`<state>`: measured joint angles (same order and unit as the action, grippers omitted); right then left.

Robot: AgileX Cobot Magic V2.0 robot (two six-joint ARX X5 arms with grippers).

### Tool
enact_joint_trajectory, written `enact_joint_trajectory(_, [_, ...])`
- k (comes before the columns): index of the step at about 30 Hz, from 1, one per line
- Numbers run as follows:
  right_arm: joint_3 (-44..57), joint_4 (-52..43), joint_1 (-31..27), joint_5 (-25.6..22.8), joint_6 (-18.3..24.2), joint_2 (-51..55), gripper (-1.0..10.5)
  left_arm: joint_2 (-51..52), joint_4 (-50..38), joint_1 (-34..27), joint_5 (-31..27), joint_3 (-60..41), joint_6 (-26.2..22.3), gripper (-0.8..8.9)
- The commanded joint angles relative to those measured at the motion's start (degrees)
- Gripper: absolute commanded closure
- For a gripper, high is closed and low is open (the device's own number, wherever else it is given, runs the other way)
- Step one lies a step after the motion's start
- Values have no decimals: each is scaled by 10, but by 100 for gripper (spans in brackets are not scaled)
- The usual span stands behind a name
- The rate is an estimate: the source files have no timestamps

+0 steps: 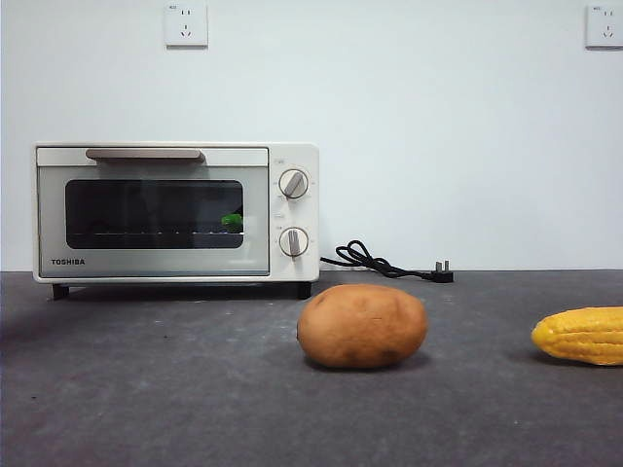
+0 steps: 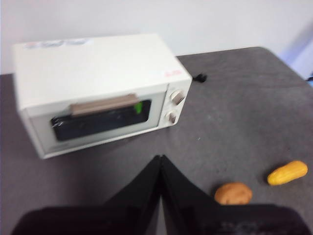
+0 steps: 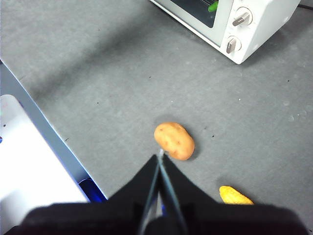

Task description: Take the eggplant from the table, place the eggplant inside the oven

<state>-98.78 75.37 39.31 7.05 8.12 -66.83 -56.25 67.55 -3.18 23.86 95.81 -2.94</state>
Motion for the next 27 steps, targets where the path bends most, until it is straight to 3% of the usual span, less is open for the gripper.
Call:
enact_joint_trajectory(1, [0, -2, 0, 0, -4, -1, 957, 31, 32, 2, -15, -1, -3, 819])
enact_joint_trajectory(10, [0, -2, 0, 0, -4, -1, 957, 102, 78, 2, -34, -1, -2, 819])
enact_joint_trajectory(27, [-1, 29, 0, 0, -4, -1, 945, 99, 78, 2, -40, -1, 0, 818])
